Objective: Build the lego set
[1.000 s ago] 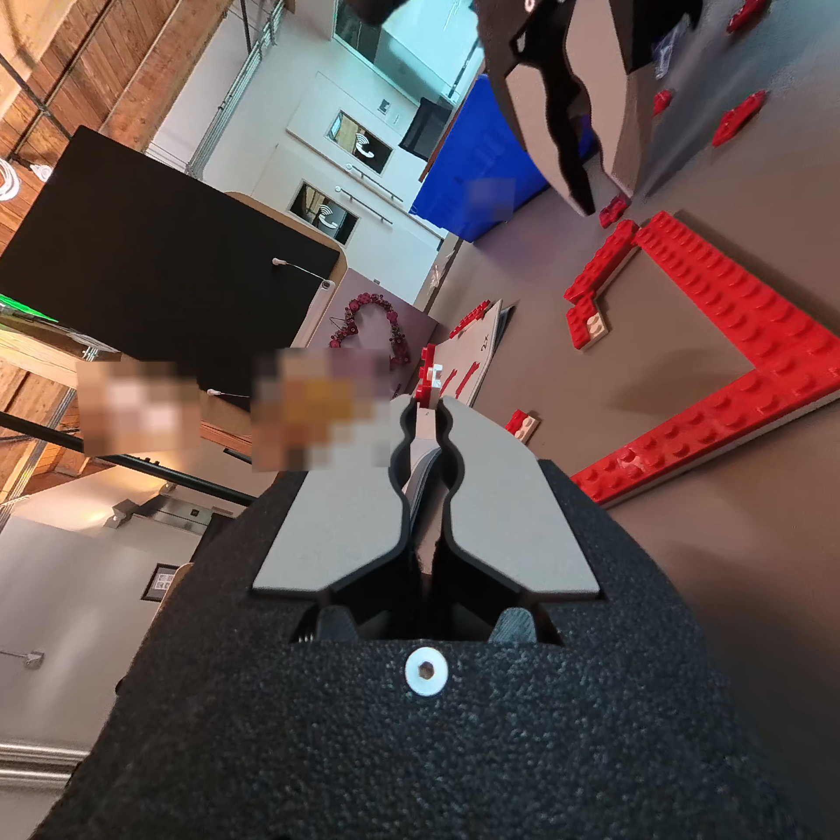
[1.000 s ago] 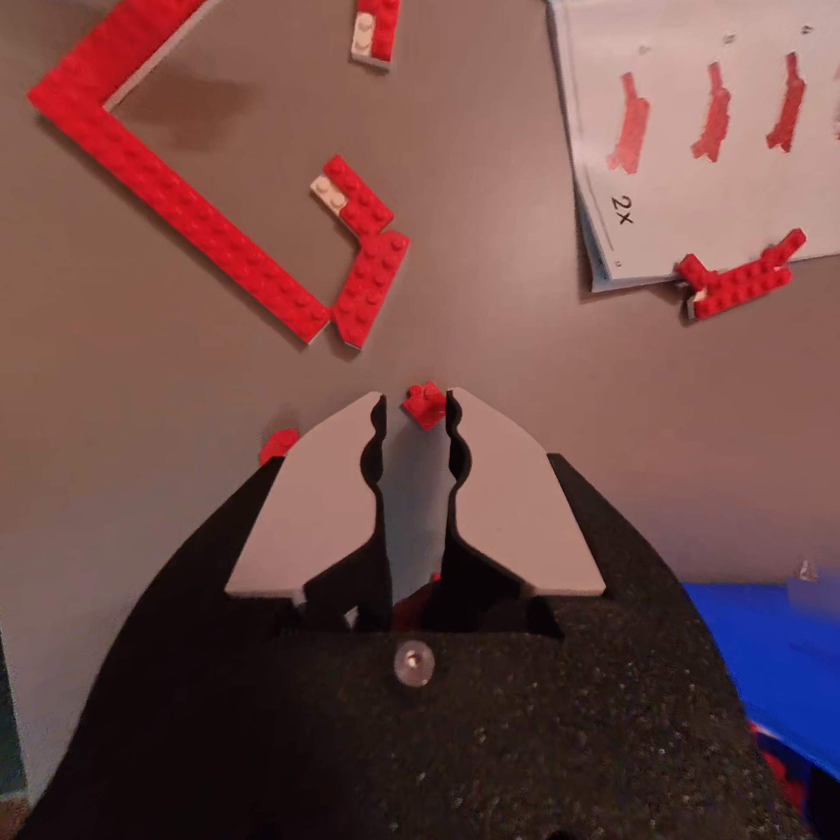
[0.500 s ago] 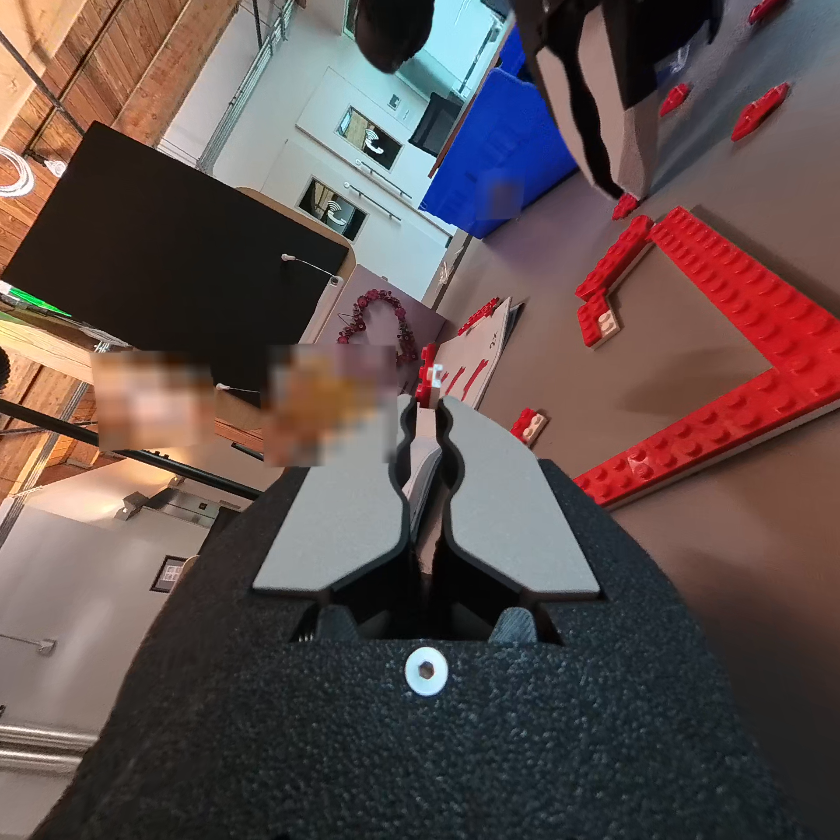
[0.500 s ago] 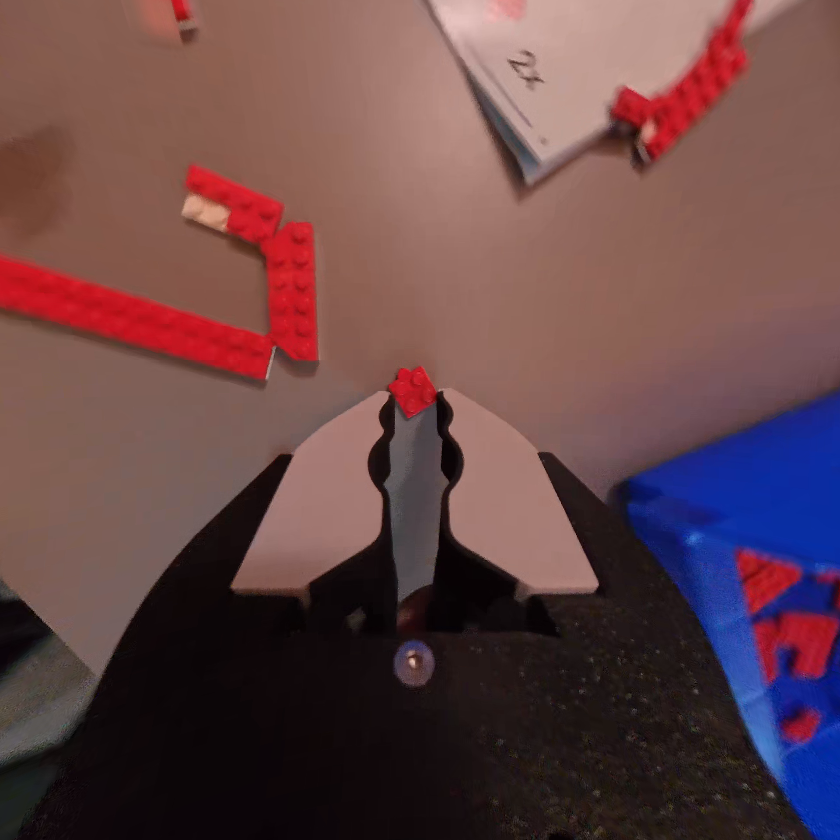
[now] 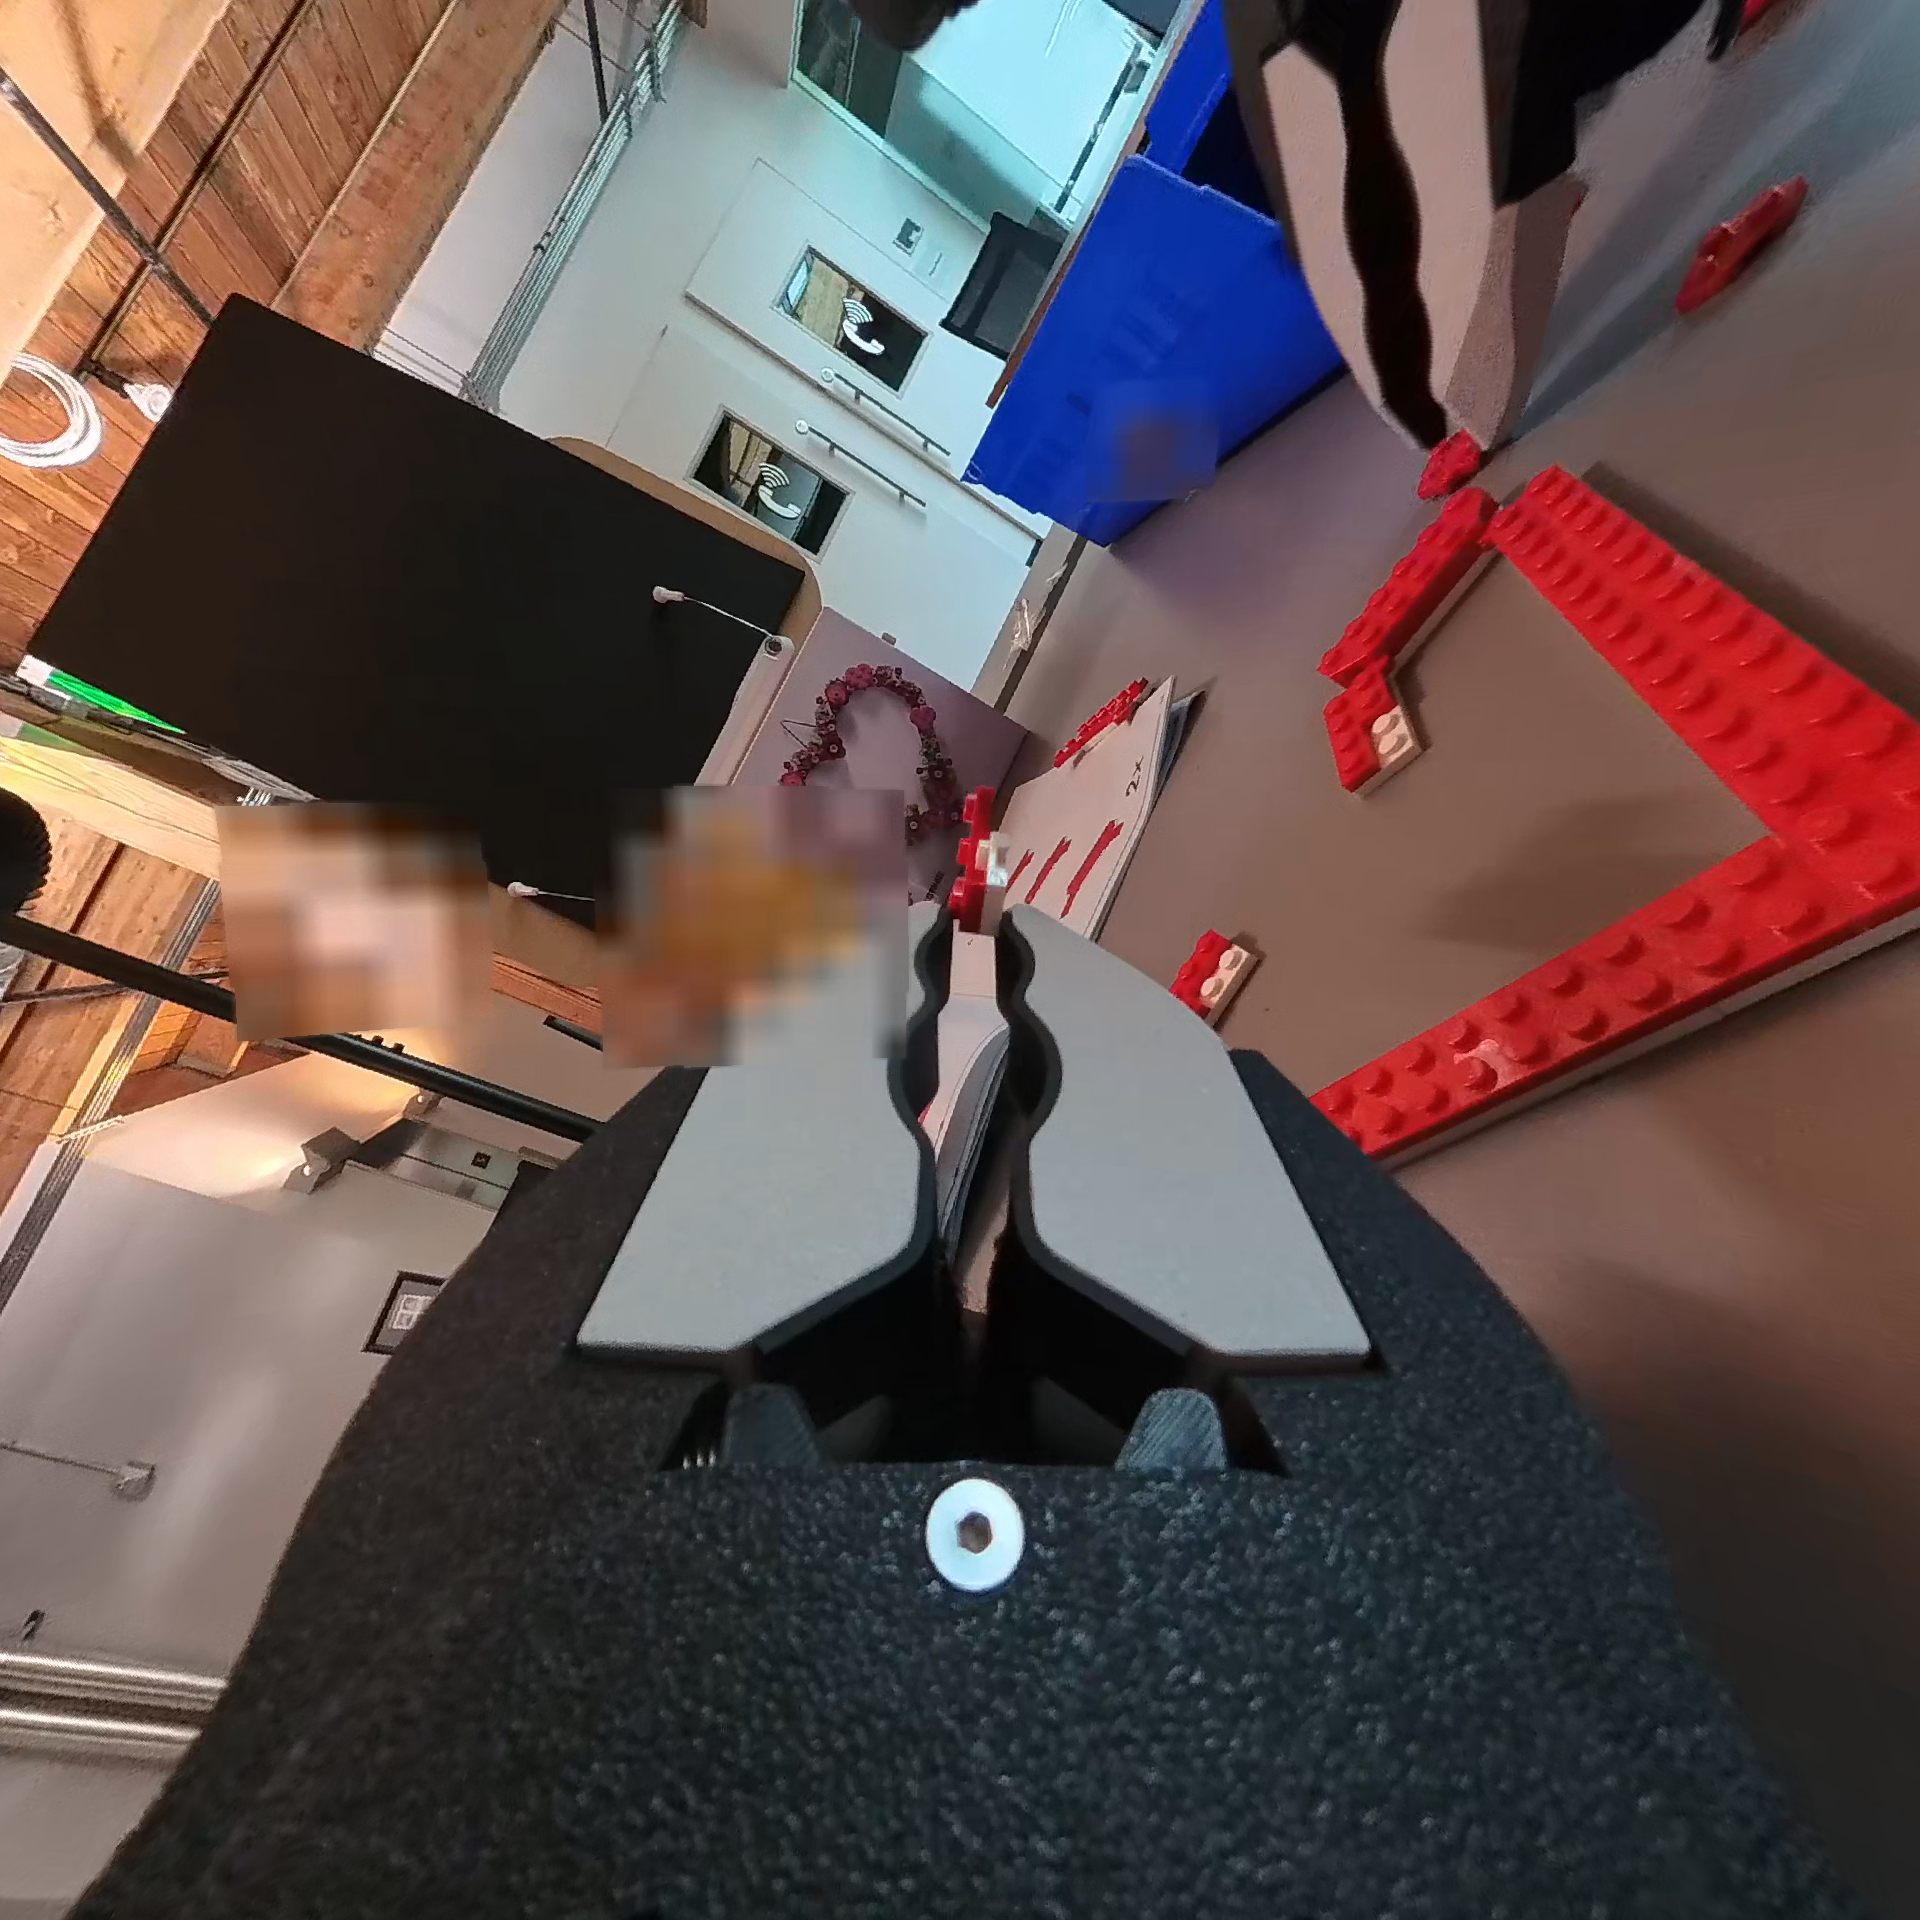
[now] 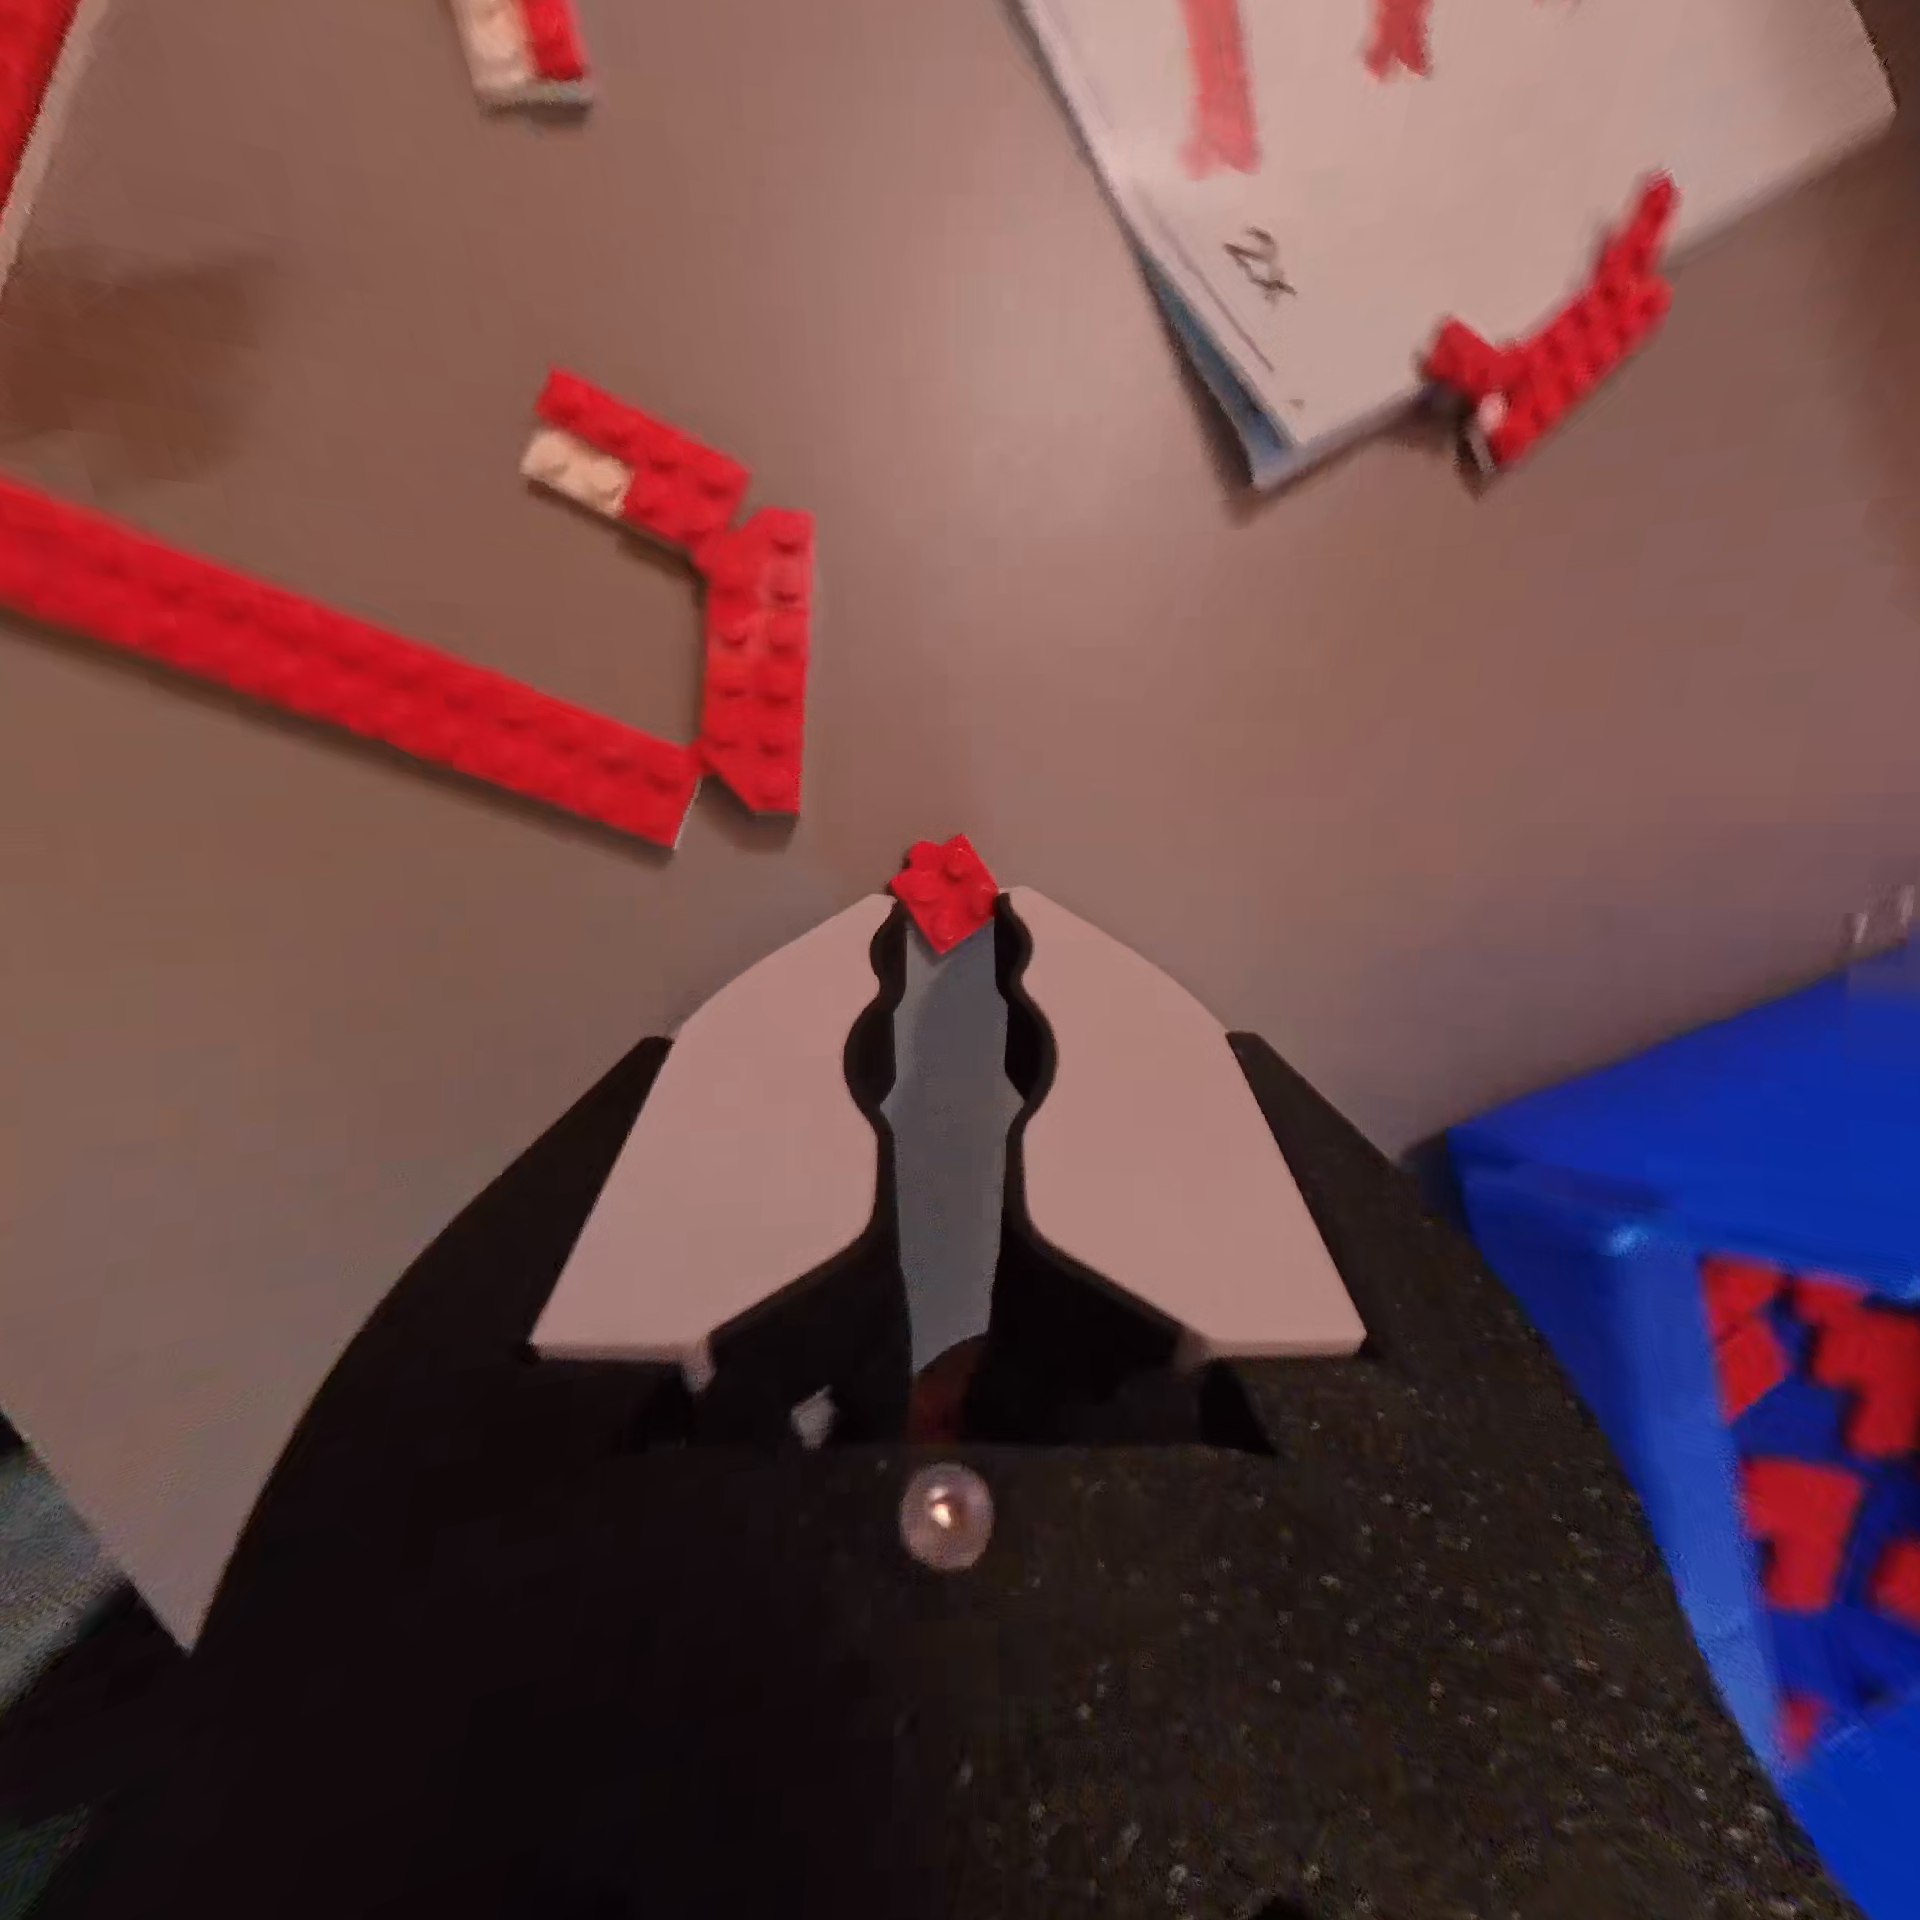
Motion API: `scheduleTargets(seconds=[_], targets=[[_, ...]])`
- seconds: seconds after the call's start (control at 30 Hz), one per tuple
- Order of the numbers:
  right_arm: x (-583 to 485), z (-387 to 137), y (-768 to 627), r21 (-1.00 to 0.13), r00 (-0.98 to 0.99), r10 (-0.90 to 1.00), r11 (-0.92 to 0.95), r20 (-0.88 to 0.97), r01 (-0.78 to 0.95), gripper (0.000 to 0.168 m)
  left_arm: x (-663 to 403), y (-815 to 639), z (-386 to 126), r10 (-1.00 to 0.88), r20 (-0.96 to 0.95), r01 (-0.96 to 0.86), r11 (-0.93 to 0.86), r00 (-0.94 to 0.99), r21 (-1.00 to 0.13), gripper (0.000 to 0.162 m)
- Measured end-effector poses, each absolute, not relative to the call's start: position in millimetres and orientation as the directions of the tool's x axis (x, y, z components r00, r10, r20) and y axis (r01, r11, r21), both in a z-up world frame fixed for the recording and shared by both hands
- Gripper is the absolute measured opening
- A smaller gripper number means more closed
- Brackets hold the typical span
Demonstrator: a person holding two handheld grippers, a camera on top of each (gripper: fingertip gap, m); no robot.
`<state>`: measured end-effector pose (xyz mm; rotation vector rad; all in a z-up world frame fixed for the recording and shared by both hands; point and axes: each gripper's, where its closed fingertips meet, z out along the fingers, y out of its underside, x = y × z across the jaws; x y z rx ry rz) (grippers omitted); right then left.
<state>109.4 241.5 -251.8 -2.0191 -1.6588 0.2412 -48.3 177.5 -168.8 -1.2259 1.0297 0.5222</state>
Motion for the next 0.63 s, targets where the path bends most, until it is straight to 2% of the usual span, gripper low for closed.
scheduleTargets(seconds=[0.1, 0.17, 0.23, 0.3, 0.4, 0.5, 0.63], targets=[[110, -250, 244, -0.407, 0.001, 0.965, 0.11, 0.263, 0.907, 0.023, -47, 177, -169, -0.188, -0.862, -0.805, 0.309, 0.471, -0.507, 0.007], [116, -248, 248, -0.353, -0.015, 0.962, 0.115, 0.273, 0.928, 0.037, -48, 178, -169, -0.188, -0.863, -0.808, 0.304, 0.469, -0.505, 0.007], [117, -246, 247, -0.377, 0.107, 0.969, -0.015, 0.224, 0.926, 0.042, -48, 178, -169, -0.188, -0.862, -0.809, 0.3, 0.47, -0.506, 0.007], [120, -246, 245, -0.435, 0.355, 0.921, -0.257, 0.16, 0.863, 0.039, -48, 178, -169, -0.189, -0.861, -0.808, 0.297, 0.473, -0.509, 0.007], [115, -250, 232, -0.579, 0.639, 0.768, -0.537, -0.035, 0.614, 0.034, -50, 179, -169, -0.19, -0.858, -0.808, 0.288, 0.478, -0.514, 0.007], [119, -252, 232, -0.648, 0.745, 0.664, -0.594, -0.06, 0.477, 0.032, -50, 178, -170, -0.194, -0.855, -0.807, 0.284, 0.481, -0.519, 0.007], [114, -252, 237, -0.689, 0.767, 0.639, -0.584, -0.062, 0.43, 0.031, -48, 178, -170, -0.189, -0.864, -0.814, 0.289, 0.467, -0.504, 0.007]])
